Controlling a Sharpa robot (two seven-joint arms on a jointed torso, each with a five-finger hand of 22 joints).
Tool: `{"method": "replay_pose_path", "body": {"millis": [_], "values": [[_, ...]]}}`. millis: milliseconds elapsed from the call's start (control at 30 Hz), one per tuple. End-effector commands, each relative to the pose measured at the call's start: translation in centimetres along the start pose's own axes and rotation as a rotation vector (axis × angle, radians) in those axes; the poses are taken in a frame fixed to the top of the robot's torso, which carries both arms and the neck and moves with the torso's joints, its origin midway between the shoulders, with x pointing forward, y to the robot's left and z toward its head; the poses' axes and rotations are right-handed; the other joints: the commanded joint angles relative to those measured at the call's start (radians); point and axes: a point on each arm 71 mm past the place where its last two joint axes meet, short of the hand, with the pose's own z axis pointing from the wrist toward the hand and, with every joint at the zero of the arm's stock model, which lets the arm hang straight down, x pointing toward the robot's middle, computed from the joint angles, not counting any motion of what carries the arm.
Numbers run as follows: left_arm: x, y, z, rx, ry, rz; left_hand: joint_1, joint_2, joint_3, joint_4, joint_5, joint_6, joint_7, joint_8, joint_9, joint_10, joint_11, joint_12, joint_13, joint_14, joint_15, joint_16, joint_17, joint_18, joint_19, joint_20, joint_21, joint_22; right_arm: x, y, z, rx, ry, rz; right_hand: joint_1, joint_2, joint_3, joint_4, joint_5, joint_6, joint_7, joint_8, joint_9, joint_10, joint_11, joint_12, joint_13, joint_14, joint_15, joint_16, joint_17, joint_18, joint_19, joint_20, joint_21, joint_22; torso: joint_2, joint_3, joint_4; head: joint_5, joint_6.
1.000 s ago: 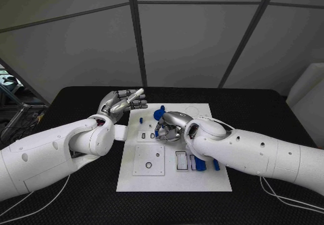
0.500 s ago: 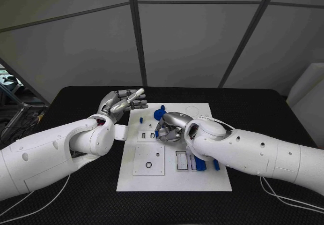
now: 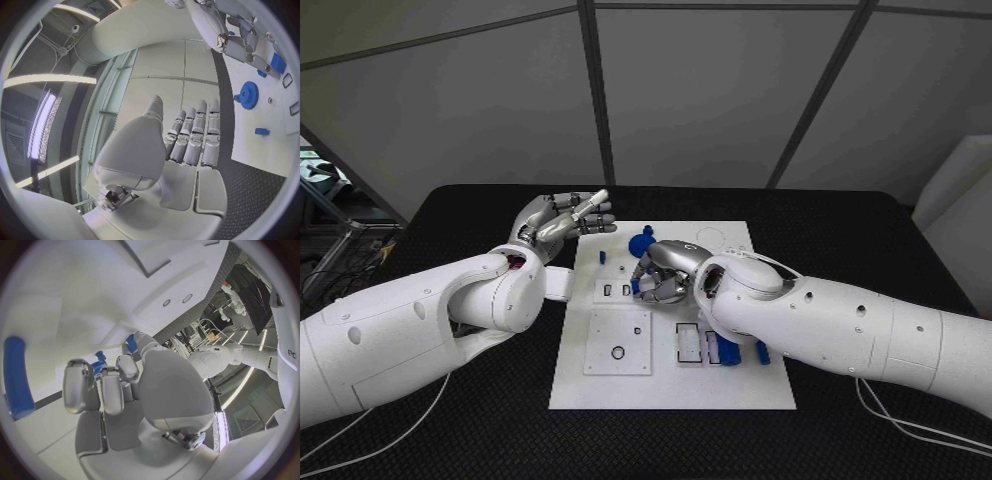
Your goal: Assemble the parts on the task board
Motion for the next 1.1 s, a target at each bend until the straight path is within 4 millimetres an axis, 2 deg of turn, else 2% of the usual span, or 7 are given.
{"method": "replay_pose_path", "body": {"millis": [33,233,500,767,900,1000,1100], "values": [[0.1,-0.1,0.0,0.006,0.011,0.002,0.000,0.006,0.000,-0.006,-0.005,-0.004,0.023,-0.003,-0.001,-0.005,0.000,-0.005,0.002,-0.001,0.005,-0.007,0.002,-0.011,-0.002,0.003,-0.006,-0.001,0.4,-0.2,0.0,0.012,0.024,-0.009,-0.008,-0.010,-0.013,0.001,-0.018,-0.014,0.001,-0.011,-0.003,-0.011,0.002,-0.009,-0.004,0.069,0.007,-0.005,0.102,0.008,-0.005,0.005,-0.005,0.035,0.000,0.0000,0.0002,0.000,0.000],[0.1,-0.1,0.0,0.005,0.011,0.002,0.000,0.006,0.000,-0.006,-0.005,-0.004,0.023,-0.003,-0.001,-0.005,0.000,-0.005,0.002,-0.001,0.005,-0.007,0.002,-0.011,-0.002,0.003,-0.006,-0.001,0.2,-0.2,-0.1,0.011,0.003,-0.004,-0.035,-0.035,-0.045,0.024,-0.029,-0.054,0.010,-0.026,-0.007,-0.033,0.010,-0.035,-0.026,0.068,0.014,-0.010,0.095,0.012,-0.020,0.011,-0.017,0.016,0.000,0.0005,0.0000,0.003,0.005],[0.1,-0.1,0.1,0.003,0.013,0.001,0.000,0.007,0.000,-0.006,-0.005,0.000,0.023,-0.003,0.000,-0.005,0.000,-0.005,0.002,0.000,0.005,-0.007,0.002,-0.011,-0.002,0.003,-0.006,-0.001,-0.1,0.1,-0.2,-0.012,-0.044,0.014,-0.033,-0.048,-0.083,0.056,-0.024,-0.096,0.020,-0.028,-0.009,-0.053,0.020,-0.054,-0.043,0.063,0.022,-0.019,0.082,0.016,-0.033,0.019,-0.029,-0.001,-0.001,0.0010,0.0000,0.003,0.006],[-0.2,0.0,0.1,0.000,0.005,0.018,0.001,0.008,0.000,-0.010,-0.006,0.020,0.018,0.001,0.002,0.004,-0.003,-0.002,0.002,0.007,0.003,-0.007,0.004,-0.010,0.003,0.001,-0.003,-0.001,-0.9,0.8,-1.2,-0.105,-0.137,0.071,-0.005,-0.039,-0.094,0.071,-0.010,-0.107,0.023,-0.019,-0.007,-0.072,0.022,-0.075,-0.067,0.059,0.025,-0.027,0.069,0.019,-0.044,0.022,-0.039,-0.015,-0.001,0.0019,-0.0011,0.003,0.006],[-0.5,0.0,0.2,-0.005,0.003,0.055,-0.009,0.009,-0.008,-0.014,-0.006,0.057,0.000,0.011,0.005,0.091,-0.027,0.036,0.013,0.055,-0.017,0.011,0.018,-0.007,0.039,-0.013,0.018,0.006,-1.4,1.0,-2.3,-0.169,-0.166,0.119,0.005,-0.034,-0.094,0.071,-0.003,-0.109,0.023,-0.017,-0.006,-0.076,0.022,-0.079,-0.071,0.056,0.025,-0.036,0.056,0.023,-0.057,0.023,-0.049,-0.032,-0.004,0.0021,-0.0030,0.005,0.010],[-0.7,0.1,0.2,-0.018,0.010,0.092,-0.015,0.013,-0.013,-0.014,-0.006,0.111,-0.016,0.030,0.009,0.187,-0.054,0.071,0.027,0.148,-0.049,0.053,0.048,-0.007,0.105,-0.042,0.057,0.023,-2.1,0.7,-3.5,-0.215,-0.178,0.176,0.013,-0.030,-0.096,0.072,-0.004,-0.111,0.023,-0.016,-0.005,-0.084,0.023,-0.086,-0.079,0.052,0.026,-0.044,0.045,0.027,-0.070,0.023,-0.059,-0.047,-0.004,0.0017,-0.0013,0.009,0.012],[-0.9,0.3,0.1,-0.047,0.034,0.150,-0.024,0.014,-0.020,-0.009,-0.006,0.156,-0.033,0.046,0.012,0.273,-0.083,0.099,0.046,0.260,-0.085,0.117,0.094,-0.007,0.180,-0.076,0.108,0.046,-3.5,0.1,-4.7,-0.253,-0.188,0.245,0.028,-0.018,-0.093,0.069,0.001,-0.109,0.022,-0.011,-0.002,-0.099,0.022,-0.105,-0.097,0.038,0.025,-0.072,0.003,0.039,-0.114,0.023,-0.094,-0.104,-0.010,0.0031,-0.0047,0.012,0.012]]}}
